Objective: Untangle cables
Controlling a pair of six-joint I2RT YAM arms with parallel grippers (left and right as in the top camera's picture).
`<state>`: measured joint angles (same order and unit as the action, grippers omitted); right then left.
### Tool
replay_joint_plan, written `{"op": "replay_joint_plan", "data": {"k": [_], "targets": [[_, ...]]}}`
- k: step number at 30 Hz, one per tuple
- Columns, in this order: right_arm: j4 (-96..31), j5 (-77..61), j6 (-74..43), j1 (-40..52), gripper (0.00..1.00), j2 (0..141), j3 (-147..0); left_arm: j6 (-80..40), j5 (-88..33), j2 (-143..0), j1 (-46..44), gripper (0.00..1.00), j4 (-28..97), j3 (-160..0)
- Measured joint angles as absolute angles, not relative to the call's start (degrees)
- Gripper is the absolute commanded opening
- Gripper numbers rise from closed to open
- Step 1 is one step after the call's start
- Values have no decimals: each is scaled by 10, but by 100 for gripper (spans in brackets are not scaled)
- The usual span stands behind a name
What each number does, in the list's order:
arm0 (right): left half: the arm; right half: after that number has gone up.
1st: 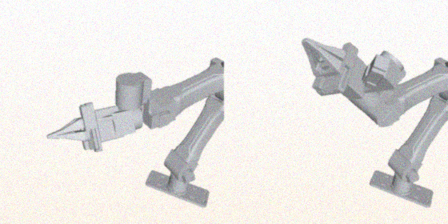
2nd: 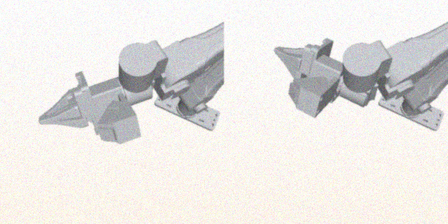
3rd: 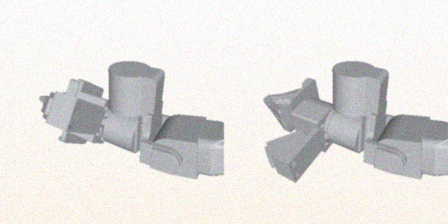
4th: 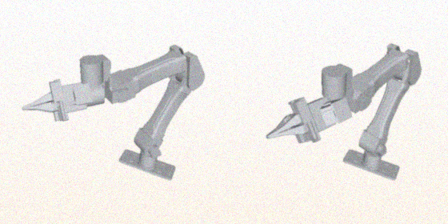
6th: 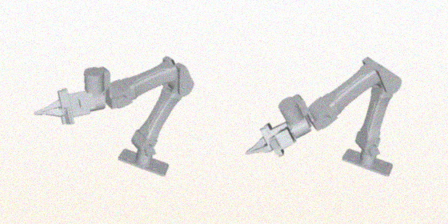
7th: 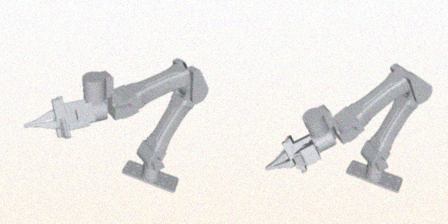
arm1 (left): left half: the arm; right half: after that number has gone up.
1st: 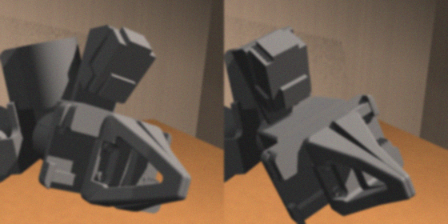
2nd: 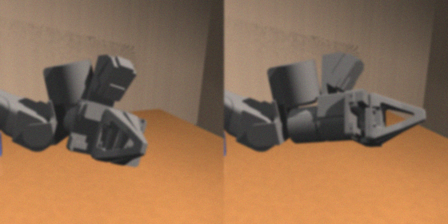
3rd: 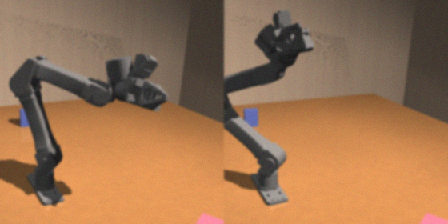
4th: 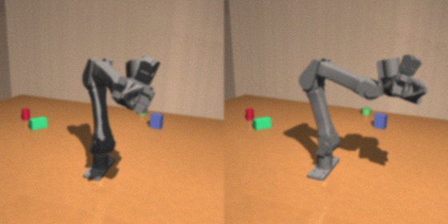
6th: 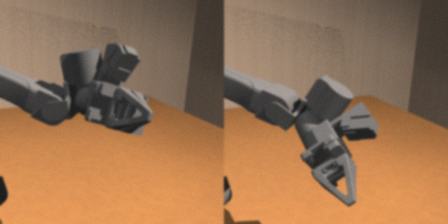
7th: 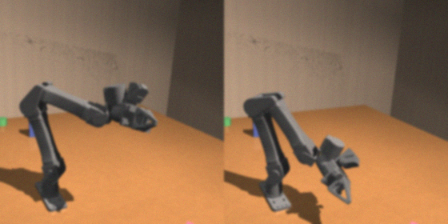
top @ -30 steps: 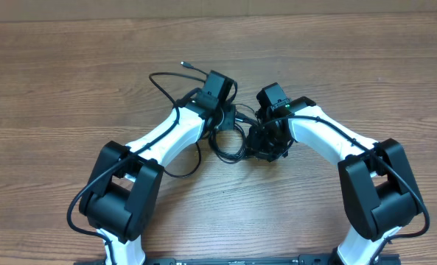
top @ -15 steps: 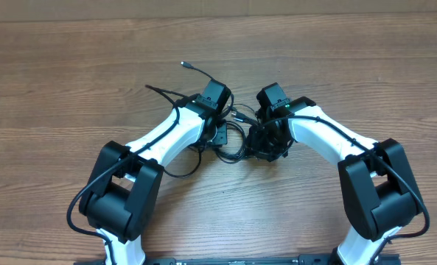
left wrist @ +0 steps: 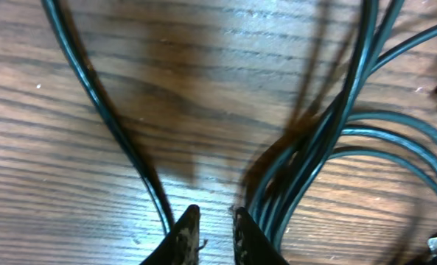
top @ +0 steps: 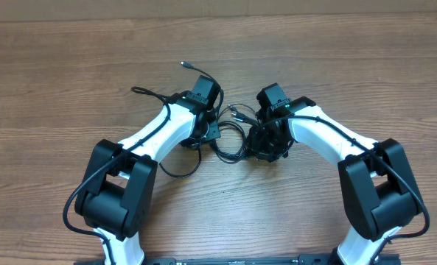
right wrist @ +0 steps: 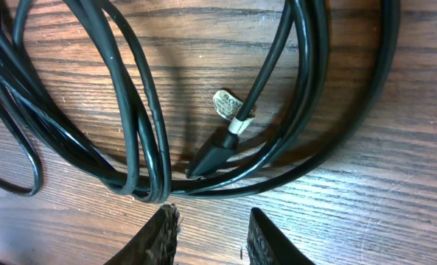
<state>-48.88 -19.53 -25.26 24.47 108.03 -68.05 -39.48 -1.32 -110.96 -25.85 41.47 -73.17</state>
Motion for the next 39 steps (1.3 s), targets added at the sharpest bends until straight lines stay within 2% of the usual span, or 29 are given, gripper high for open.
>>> {"op": "replay_joint_plan", "data": {"k": [18,27,39], "targets": [[-489,-195,-253,245,30,1080,-681,-402,-28,-1110,-259,17,407,-731],[-489,-195,-253,245,30,1080,-681,-401,-28,-1110,-261,22,362,-707],[-489,-195,-253,245,30,1080,-681,-389,-28,-1110,-266,21,356,-704]]}}
